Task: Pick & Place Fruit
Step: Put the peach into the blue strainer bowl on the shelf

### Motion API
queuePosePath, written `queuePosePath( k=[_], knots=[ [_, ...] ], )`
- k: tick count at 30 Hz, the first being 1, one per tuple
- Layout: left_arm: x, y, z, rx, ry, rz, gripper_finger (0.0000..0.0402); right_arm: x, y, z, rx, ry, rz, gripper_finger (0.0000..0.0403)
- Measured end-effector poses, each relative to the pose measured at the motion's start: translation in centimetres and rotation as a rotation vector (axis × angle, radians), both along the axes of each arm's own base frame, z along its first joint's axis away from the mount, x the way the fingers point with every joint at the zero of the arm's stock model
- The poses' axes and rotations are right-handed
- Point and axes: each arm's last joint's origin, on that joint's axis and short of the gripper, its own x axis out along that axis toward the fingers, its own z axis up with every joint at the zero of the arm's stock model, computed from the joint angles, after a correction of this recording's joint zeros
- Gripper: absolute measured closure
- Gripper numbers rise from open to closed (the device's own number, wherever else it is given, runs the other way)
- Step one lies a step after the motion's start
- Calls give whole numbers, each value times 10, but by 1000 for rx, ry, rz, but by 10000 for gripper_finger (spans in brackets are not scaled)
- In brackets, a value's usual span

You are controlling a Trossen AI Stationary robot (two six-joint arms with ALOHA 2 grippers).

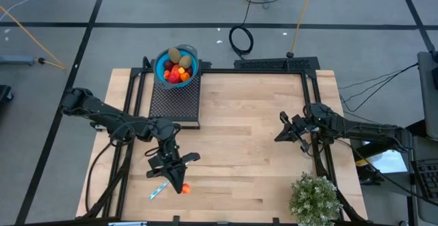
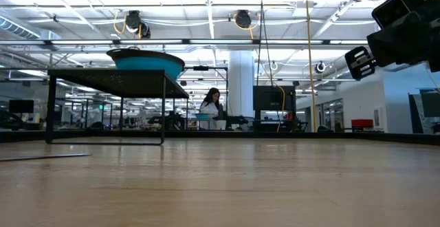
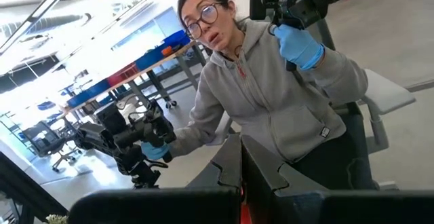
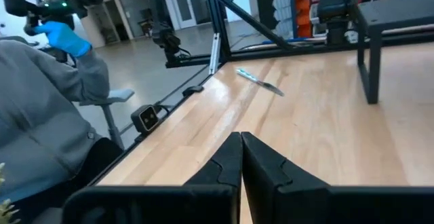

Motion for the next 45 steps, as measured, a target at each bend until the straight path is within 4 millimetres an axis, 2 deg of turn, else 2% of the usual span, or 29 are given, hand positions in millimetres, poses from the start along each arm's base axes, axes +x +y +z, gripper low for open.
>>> queuePosePath(
  k=[12,16,20,27,32,39,45],
  knots=[
    [0,0,0,3,-10,0,401,-1,-9,-2,-35,21,-203,403],
    [1,0,0,4,-8,47,401,-1,-8,-5,-32,49,-202,403],
    [8,3,4,-53,42,336,401,-1,-8,-5,-27,51,-198,403],
    [17,16,13,-325,163,878,401,-1,-8,-4,-30,48,-198,403],
    [20,26,10,-471,226,1226,401,-1,-8,-4,-30,47,-198,403],
    [19,43,0,-374,175,1688,401,-1,-8,-4,-9,55,-199,403],
    [18,62,1,-202,86,1866,401,-1,-8,-4,-8,56,-199,403]
  ],
)
